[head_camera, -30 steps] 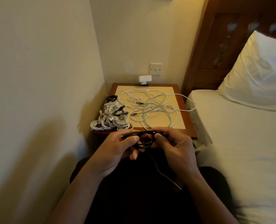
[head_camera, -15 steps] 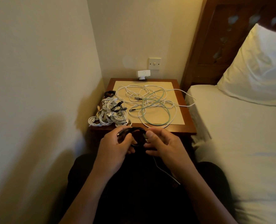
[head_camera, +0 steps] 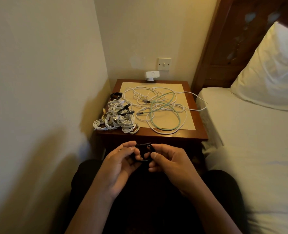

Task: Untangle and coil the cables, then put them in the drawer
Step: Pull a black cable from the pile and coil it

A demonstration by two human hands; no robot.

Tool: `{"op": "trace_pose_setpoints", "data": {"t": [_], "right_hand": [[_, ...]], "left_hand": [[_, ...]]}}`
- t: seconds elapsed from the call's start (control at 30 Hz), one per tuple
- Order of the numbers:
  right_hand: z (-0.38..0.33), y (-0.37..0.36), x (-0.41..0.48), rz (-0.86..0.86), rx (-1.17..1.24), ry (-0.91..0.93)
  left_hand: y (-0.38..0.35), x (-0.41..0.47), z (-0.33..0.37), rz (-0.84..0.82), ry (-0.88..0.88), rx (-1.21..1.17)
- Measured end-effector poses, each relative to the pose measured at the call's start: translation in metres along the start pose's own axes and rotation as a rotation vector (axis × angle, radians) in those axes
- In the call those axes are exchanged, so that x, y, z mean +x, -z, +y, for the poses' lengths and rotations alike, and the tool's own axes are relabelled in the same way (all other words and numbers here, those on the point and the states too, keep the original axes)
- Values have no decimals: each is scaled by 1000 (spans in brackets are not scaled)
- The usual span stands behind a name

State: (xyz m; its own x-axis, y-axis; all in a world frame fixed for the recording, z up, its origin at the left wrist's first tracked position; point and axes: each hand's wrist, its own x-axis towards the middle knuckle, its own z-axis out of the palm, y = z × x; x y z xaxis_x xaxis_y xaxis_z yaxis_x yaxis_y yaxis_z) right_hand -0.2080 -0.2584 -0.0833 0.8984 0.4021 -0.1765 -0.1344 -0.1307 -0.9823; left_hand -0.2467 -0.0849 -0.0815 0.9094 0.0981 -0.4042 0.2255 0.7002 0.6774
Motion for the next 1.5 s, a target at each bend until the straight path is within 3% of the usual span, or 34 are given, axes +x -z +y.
{"op": "trace_pose_setpoints", "data": {"t": [0.17, 0.27, 0.43, 0.57, 0.63, 0.77, 0.93, 1.1, 1.23, 1.37, 1.5], "right_hand": [[-6, 4, -8, 40, -554, 125], [-11, 9, -12, 28, -644, 169], [-10, 8, -12, 68, -448, 148], [-7, 15, -8, -84, 68, -93], [-7, 18, -8, -107, 219, -106], [-7, 16, -9, -77, 229, -64], [-9, 8, -5, 38, 380, -98], [-7, 5, -5, 132, 481, -106], [-8, 7, -5, 159, 505, -70], [-10, 7, -5, 151, 458, -35], [-13, 6, -6, 120, 424, -16]], "left_hand": [[6, -7, 1, 83, -142, 552], [2, -7, 2, 47, -91, 474], [-4, -3, 11, -34, -38, 282], [-6, -4, 10, -73, -1, 273], [-8, -3, 7, -57, -29, 271], [-10, 1, 5, 93, -231, 494], [-22, -5, 2, 139, -284, 302], [-24, -16, -4, 88, -554, 655], [-21, -17, 2, -50, -497, 588], [-20, -14, 9, -51, -335, 418], [-22, -16, 12, 12, -405, 602]]}}
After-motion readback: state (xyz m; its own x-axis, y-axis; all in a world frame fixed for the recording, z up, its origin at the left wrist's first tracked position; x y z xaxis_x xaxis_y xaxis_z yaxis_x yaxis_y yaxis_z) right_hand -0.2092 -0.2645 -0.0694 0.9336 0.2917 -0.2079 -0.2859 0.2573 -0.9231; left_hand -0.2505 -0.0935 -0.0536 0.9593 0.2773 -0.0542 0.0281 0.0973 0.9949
